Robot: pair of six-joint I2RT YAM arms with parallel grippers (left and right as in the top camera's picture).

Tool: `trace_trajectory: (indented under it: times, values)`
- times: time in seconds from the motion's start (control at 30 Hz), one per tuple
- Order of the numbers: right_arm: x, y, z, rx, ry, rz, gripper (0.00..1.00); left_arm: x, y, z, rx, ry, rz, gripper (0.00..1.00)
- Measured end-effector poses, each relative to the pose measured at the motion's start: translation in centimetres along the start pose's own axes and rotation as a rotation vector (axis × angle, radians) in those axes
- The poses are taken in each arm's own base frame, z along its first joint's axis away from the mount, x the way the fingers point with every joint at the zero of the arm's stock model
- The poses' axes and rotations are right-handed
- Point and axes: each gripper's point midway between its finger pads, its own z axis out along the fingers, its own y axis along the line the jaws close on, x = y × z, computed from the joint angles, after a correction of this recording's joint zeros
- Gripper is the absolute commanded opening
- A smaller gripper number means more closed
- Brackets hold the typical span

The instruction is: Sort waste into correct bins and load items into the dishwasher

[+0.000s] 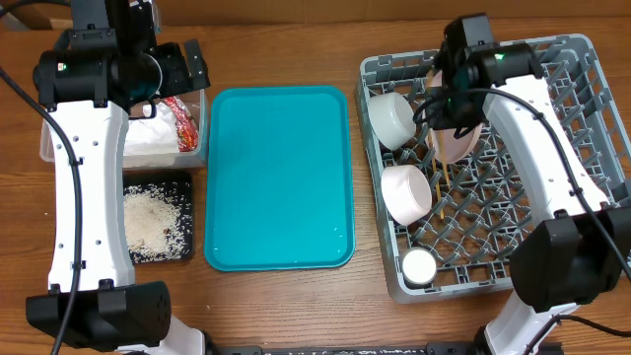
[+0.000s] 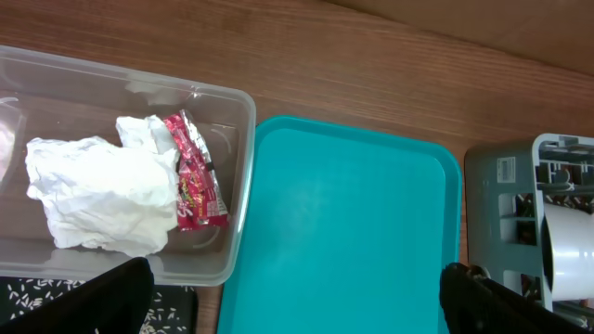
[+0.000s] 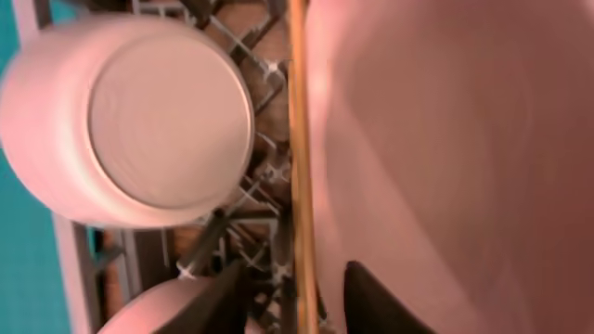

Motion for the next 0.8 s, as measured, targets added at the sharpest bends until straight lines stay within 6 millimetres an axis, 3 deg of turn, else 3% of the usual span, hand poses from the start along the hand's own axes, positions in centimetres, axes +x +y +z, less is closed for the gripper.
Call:
trace_trajectory:
  times: [0.13,0.3,0.37,0.4,0.5,0.63,0.73,0.8]
  values:
    - [-0.1,0.1,0.1,-0.004,-0.005,0.006,0.44,0.0,0.0,0.0,0.0,0.0,0.0,1.0]
    - [0.6,1.7,-0.5,-0.043,0.026,-0.025,0.77,0.0,0.0,0.0,0.0,0.0,0.0,1.0]
    - [0.4,2.7,-1.5,-0.07,0.014,-0.037,1.0,0.0,0.0,0.0,0.0,0.0,0.0,1.0]
    - [0.2,3.3,-2.5,-0.083,-0.003,-0.042,1.0,0.0,0.0,0.0,0.0,0.0,0.0,1.0]
    - [-0.6,4.8,-6.7,-0.121,-0.089,-0.044,1.0,0.0,0.0,0.0,0.0,0.0,0.0,1.0]
    - [-1.3,5.7,-15.4,-0.194,-0.303,-0.028,1.0,0.0,0.0,0.0,0.0,0.0,0.0,1.0]
    - [-0.1,5.3,-21.6,-0.239,-0.452,-0.015,1.0,0.0,0.0,0.0,0.0,0.0,0.0,1.0]
    - [1.0,5.2,-23.8,-0.256,-0.491,-0.014,1.0,0.0,0.0,0.0,0.0,0.0,0.0,1.0]
